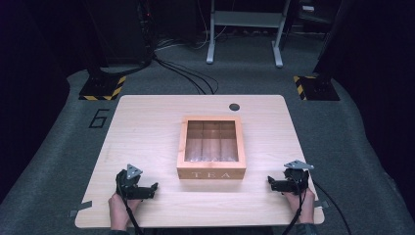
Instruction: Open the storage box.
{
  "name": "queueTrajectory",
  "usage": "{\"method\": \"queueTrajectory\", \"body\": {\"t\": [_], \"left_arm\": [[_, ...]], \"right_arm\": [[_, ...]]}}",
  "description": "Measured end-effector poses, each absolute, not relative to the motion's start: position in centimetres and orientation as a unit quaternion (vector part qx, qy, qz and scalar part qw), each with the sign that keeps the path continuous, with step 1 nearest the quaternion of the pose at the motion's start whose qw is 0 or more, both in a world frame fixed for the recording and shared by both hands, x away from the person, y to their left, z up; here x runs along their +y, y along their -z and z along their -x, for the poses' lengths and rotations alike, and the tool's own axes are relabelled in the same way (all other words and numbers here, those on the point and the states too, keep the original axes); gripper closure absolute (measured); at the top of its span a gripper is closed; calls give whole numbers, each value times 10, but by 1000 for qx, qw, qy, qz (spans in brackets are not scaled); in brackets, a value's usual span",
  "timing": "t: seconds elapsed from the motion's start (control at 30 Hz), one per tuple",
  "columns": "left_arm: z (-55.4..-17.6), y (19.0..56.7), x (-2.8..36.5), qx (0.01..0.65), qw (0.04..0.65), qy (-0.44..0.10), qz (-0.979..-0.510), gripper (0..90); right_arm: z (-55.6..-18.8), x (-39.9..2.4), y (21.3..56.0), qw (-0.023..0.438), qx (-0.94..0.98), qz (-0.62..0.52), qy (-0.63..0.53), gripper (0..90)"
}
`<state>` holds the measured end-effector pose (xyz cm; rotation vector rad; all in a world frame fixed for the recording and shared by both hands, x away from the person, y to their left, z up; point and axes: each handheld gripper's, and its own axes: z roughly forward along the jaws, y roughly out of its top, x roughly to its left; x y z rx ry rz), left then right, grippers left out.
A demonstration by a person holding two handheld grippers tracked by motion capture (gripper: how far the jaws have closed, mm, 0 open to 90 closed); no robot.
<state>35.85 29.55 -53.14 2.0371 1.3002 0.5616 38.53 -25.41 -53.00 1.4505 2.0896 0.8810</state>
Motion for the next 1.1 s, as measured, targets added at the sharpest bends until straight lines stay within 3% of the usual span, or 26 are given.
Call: {"method": "queueTrajectory", "body": {"t": [0.53, 1.1], "left_arm": [[-359, 531, 295, 486, 326, -206, -784, 0], [-365, 499, 259, 425, 400, -182, -791, 0]], "right_arm": [[-385, -254, 530, 222, 757, -525, -319, 5], [-385, -254, 530, 222, 758, -522, -321, 9]]}}
